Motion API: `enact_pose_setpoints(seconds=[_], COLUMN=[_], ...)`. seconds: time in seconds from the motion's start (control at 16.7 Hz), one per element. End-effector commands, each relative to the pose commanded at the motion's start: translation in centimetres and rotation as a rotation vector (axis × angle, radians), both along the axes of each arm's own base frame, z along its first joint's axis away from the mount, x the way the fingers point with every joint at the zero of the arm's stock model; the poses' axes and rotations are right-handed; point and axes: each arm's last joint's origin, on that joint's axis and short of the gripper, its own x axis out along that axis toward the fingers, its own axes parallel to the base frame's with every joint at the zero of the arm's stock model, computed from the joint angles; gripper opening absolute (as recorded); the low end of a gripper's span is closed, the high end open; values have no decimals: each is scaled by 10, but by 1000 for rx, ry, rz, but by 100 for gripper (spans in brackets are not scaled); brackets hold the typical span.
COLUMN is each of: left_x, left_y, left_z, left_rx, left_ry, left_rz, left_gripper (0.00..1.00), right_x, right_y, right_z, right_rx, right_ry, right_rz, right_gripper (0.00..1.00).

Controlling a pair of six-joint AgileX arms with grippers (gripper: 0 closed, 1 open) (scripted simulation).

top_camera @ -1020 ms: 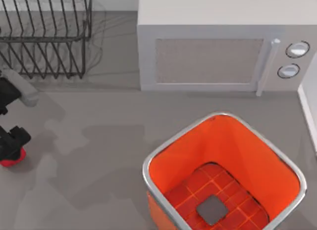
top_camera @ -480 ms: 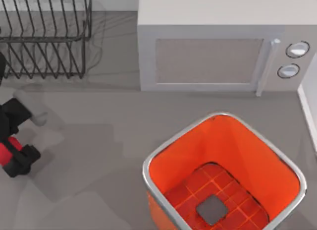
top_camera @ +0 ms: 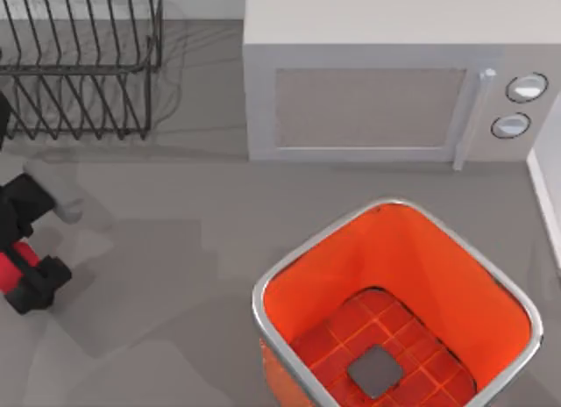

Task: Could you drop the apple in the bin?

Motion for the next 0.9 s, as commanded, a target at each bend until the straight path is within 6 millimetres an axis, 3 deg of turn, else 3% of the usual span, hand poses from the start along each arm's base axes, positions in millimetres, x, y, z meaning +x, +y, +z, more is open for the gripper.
enact_pose_setpoints(seconds=[0.48, 0.9], left_x=[0, 0], left_y=[0, 0], left_z=[0, 0], left_rx=[0, 0], left_ry=[0, 0], left_rz=[0, 0], left_gripper=[2, 0], right_x=[0, 0], right_y=[0, 0], right_z=[0, 0], right_rx=[0, 0], right_ry=[0, 0], right_rz=[0, 0], right_gripper=[100, 100])
